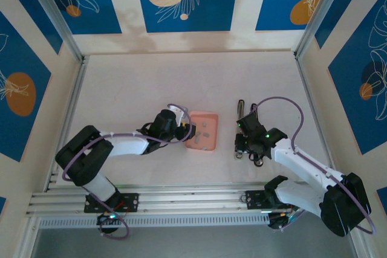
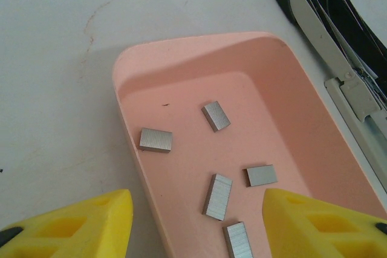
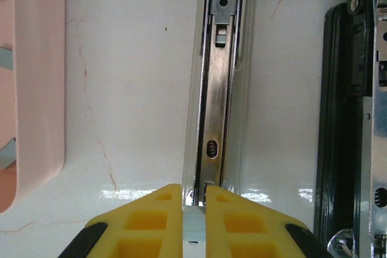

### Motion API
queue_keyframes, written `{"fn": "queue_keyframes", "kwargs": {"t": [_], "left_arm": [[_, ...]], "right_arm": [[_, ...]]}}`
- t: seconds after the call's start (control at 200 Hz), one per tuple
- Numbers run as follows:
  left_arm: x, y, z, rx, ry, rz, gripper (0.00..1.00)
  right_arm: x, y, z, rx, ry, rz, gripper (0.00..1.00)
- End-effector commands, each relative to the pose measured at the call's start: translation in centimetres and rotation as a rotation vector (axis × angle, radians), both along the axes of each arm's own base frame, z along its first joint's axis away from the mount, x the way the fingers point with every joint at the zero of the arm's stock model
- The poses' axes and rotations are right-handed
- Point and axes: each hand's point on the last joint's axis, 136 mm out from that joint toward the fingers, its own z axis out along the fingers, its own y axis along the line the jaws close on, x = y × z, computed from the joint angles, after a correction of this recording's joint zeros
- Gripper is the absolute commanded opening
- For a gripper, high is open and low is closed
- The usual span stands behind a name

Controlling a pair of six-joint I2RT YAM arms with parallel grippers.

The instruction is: Load the staples into the stapler

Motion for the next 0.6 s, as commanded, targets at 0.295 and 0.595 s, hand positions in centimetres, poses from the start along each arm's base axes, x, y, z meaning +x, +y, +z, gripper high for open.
{"fn": "queue_keyframes", "kwargs": {"t": [0.295,0.595], "left_arm": [[0.1,-1.4,1.0,-0.038,-0.019,-0.028,0.58],[0.1,-1.3,1.0,-0.035,-0.019,-0.026,0.58]], "right_arm": [[0.1,0.0,-0.2,-0.017,0.014,-0.001,0.14],[-0.1,-0.1,-0.5,-0.022,0.027,-0.009,0.14]]}}
